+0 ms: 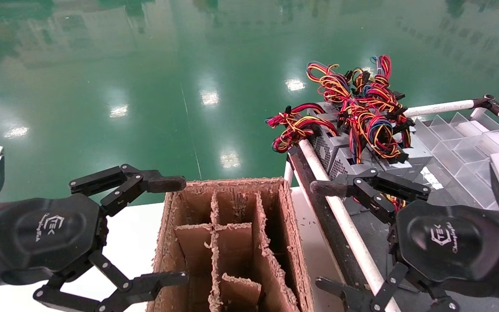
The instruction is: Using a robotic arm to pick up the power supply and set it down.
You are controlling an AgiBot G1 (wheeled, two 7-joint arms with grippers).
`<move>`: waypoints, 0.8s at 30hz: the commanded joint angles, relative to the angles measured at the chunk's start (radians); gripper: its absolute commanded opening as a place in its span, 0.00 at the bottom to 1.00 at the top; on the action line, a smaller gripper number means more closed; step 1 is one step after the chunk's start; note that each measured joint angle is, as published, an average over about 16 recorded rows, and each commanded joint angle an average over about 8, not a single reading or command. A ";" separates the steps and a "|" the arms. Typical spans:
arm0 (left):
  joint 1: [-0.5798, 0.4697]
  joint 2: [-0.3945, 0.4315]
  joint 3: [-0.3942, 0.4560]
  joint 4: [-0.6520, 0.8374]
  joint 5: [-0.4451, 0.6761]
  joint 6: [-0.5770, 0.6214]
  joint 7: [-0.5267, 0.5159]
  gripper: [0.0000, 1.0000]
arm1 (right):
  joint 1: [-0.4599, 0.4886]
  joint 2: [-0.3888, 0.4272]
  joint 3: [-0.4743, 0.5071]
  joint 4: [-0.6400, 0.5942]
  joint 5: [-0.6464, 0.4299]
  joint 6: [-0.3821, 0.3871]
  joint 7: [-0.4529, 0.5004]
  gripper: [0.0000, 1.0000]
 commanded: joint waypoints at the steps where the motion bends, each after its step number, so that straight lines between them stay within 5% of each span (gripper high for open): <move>1: 0.000 0.000 0.000 0.000 0.000 0.000 0.000 1.00 | 0.000 0.000 0.000 0.000 0.000 0.000 0.000 1.00; 24: 0.000 0.000 0.000 0.000 0.000 0.000 0.000 1.00 | 0.000 0.000 0.000 0.000 0.001 0.000 0.000 1.00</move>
